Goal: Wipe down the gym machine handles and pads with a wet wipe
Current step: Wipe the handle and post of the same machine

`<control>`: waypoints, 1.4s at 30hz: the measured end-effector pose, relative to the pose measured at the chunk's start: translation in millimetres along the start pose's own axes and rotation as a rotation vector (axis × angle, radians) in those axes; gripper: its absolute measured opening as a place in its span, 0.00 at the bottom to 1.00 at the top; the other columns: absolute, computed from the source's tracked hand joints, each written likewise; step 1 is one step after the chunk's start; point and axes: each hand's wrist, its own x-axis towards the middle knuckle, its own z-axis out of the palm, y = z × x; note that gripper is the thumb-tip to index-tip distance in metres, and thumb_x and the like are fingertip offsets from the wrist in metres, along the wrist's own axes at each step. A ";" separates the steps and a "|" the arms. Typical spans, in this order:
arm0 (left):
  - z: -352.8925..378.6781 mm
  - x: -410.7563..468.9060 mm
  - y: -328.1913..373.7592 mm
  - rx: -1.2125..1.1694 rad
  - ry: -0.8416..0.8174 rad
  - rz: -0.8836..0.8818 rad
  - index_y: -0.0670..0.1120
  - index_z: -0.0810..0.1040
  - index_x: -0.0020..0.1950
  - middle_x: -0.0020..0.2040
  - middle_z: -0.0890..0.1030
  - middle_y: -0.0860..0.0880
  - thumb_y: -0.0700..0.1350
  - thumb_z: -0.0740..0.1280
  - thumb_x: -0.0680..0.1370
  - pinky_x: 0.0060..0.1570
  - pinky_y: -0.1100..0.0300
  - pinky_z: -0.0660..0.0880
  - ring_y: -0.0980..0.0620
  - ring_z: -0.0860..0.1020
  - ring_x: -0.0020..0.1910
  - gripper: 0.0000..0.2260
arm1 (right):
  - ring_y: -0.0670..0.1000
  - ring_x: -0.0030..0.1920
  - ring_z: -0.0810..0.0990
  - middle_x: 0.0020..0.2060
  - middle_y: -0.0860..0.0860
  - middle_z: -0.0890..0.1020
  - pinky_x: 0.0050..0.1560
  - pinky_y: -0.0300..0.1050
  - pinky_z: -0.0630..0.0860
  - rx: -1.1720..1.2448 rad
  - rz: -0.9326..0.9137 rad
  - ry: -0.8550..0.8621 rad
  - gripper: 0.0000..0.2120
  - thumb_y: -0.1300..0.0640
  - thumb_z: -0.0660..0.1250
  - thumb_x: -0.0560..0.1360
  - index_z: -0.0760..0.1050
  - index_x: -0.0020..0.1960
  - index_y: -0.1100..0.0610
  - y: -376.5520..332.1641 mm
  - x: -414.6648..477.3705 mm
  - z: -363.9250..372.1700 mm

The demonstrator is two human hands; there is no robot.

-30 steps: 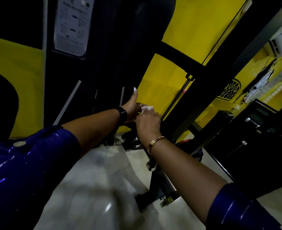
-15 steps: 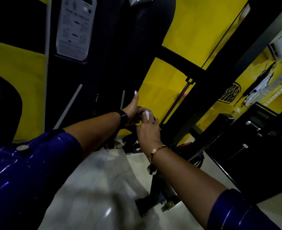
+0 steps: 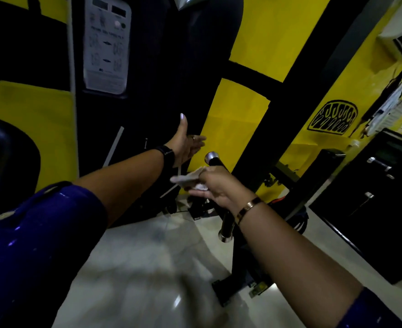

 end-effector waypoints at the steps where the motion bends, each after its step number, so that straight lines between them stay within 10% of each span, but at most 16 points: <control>1: -2.5 -2.1 5.1 -0.020 0.023 0.013 0.39 0.63 0.76 0.75 0.65 0.40 0.70 0.28 0.74 0.75 0.51 0.57 0.45 0.62 0.76 0.48 | 0.58 0.45 0.84 0.60 0.64 0.77 0.37 0.47 0.82 0.225 -0.019 -0.031 0.23 0.72 0.56 0.76 0.64 0.70 0.63 -2.3 -3.1 -4.7; 5: -11.1 -20.0 18.4 -0.159 0.016 0.031 0.38 0.76 0.56 0.56 0.78 0.39 0.72 0.32 0.74 0.53 0.54 0.77 0.43 0.78 0.54 0.47 | 0.58 0.37 0.82 0.42 0.63 0.81 0.35 0.47 0.82 0.679 -0.091 -0.108 0.09 0.69 0.54 0.80 0.71 0.57 0.67 -16.8 -20.3 -3.0; 15: -19.0 -76.9 28.6 -0.032 0.076 -0.023 0.39 0.79 0.60 0.58 0.82 0.39 0.73 0.42 0.76 0.55 0.53 0.76 0.44 0.81 0.55 0.43 | 0.54 0.46 0.80 0.51 0.57 0.80 0.44 0.48 0.78 0.702 -0.254 -0.077 0.09 0.63 0.63 0.79 0.74 0.59 0.58 -25.9 -18.9 25.2; 20: -22.2 -100.5 25.6 -0.057 0.108 -0.026 0.39 0.79 0.61 0.53 0.82 0.40 0.70 0.50 0.77 0.52 0.55 0.77 0.45 0.81 0.49 0.38 | 0.53 0.35 0.82 0.36 0.55 0.83 0.38 0.44 0.77 0.705 -0.317 -0.005 0.05 0.65 0.66 0.77 0.77 0.52 0.63 -28.4 -12.1 39.8; 25: -12.9 -117.0 25.6 -0.120 0.189 0.135 0.37 0.81 0.53 0.38 0.82 0.44 0.52 0.57 0.83 0.31 0.61 0.77 0.50 0.81 0.32 0.20 | 0.54 0.34 0.82 0.38 0.57 0.83 0.33 0.46 0.79 0.717 -0.293 -0.152 0.11 0.71 0.59 0.78 0.77 0.53 0.60 -32.4 -13.4 50.6; 30: -13.4 -134.2 34.4 -0.148 0.517 0.314 0.41 0.79 0.46 0.37 0.84 0.46 0.38 0.64 0.80 0.33 0.61 0.79 0.51 0.82 0.33 0.06 | 0.59 0.40 0.82 0.45 0.62 0.82 0.39 0.48 0.79 0.669 -0.306 -0.269 0.09 0.69 0.61 0.78 0.76 0.56 0.64 -39.9 -15.7 62.8; 42: 16.5 -185.2 32.3 -0.317 0.942 0.482 0.47 0.66 0.72 0.46 0.78 0.41 0.28 0.60 0.78 0.27 0.63 0.76 0.54 0.81 0.29 0.25 | 0.54 0.51 0.77 0.53 0.54 0.75 0.49 0.45 0.76 0.071 -0.825 -0.234 0.16 0.67 0.68 0.72 0.74 0.58 0.58 -40.0 -31.4 59.8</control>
